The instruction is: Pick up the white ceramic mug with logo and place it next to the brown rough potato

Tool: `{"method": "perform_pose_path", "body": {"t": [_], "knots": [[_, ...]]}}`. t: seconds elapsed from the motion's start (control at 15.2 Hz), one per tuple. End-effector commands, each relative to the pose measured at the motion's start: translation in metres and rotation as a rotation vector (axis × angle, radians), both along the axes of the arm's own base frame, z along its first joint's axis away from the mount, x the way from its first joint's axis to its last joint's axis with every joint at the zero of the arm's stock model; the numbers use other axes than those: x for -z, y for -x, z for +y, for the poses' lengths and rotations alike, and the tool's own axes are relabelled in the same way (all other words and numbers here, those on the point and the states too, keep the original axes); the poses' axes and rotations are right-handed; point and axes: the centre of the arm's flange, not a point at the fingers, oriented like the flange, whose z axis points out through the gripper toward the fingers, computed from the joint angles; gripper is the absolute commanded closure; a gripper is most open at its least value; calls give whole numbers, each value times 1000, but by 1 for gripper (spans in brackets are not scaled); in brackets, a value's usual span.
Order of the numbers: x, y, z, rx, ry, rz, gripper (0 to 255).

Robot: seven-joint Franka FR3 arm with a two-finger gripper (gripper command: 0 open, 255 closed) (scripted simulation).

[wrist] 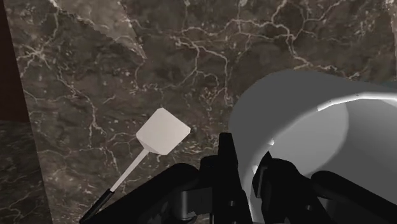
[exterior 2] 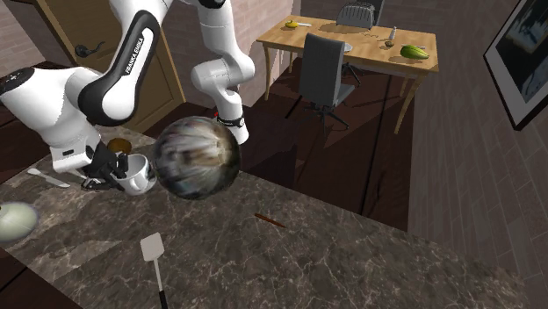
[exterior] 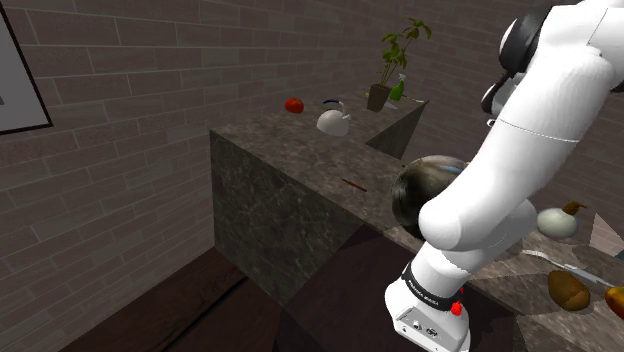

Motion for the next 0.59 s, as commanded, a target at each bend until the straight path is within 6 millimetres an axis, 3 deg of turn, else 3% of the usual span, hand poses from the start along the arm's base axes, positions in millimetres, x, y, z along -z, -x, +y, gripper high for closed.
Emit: {"method": "perform_pose_path", "body": {"t": [0.0, 0.53], "knots": [[0, 24, 13, -2, -2, 2, 255], [0, 115, 66, -2, -2, 2, 255]]}}
